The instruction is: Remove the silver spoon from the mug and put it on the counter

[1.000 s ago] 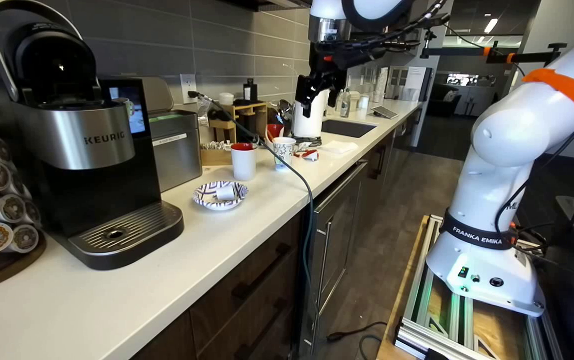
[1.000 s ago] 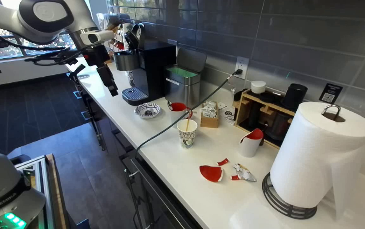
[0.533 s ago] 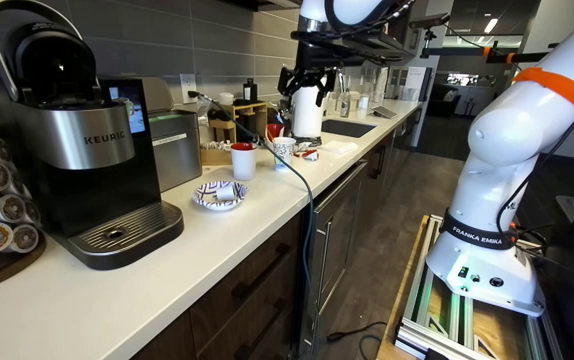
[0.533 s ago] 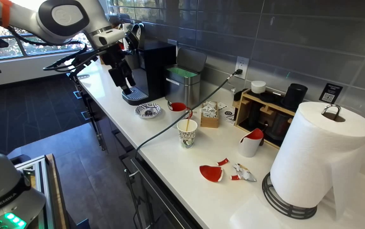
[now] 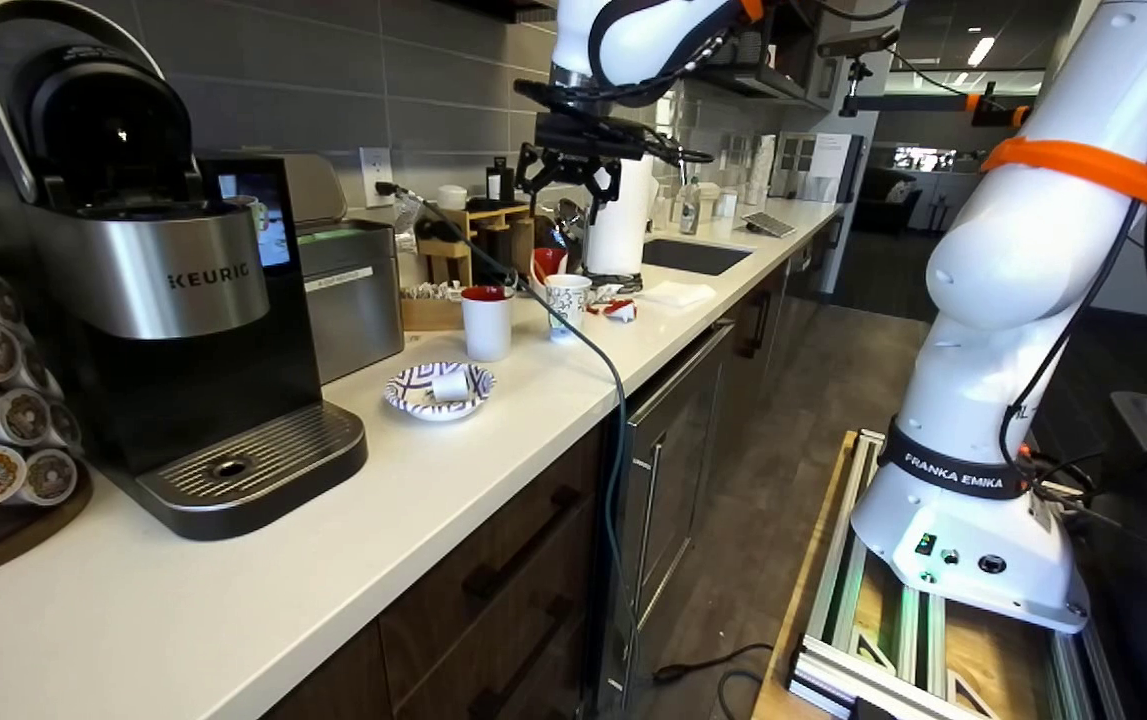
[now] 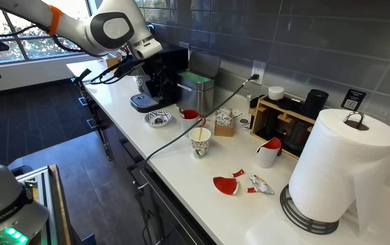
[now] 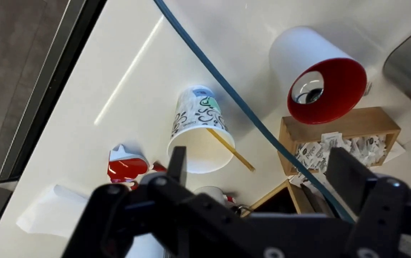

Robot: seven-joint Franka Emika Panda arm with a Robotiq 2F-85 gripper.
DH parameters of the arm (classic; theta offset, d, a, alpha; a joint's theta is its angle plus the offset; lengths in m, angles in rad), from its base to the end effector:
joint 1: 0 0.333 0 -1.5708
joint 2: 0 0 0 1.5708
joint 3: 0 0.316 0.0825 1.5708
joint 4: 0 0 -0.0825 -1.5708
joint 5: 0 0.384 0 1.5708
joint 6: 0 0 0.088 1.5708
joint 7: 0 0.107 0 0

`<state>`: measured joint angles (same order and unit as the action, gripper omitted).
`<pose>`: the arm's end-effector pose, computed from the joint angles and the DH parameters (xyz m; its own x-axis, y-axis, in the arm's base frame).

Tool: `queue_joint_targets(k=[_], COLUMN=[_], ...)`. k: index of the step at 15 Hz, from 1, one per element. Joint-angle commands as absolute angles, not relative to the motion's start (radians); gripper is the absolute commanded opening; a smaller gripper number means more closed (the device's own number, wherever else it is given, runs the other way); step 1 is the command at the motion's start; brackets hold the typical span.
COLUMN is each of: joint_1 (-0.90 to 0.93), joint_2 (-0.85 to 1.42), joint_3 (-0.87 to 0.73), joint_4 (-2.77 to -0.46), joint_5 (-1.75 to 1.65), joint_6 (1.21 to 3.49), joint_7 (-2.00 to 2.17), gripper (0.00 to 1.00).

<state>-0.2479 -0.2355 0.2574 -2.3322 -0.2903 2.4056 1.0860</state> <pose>0.4975 0.0070 0.4593 0.5684 -0.7256 0.3878 -0.7614 -0.6425 -0.0863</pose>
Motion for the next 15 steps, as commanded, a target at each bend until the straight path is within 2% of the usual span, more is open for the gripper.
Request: queue_joint_targets(k=[1, 4, 15], joint_1=[-0.174, -0.131, -0.052], joint_2=[-0.196, -0.126, 0.077], joint_3=[0.188, 0.158, 0.055], joint_4=[-2.308, -2.268, -2.148], joint_5=[-0.296, -0.278, -0.277], joint_6=[2.400, 2.401, 2.499], joint_7=[1.086, 1.062, 1.496], gripper=[1.00, 1.00, 1.00])
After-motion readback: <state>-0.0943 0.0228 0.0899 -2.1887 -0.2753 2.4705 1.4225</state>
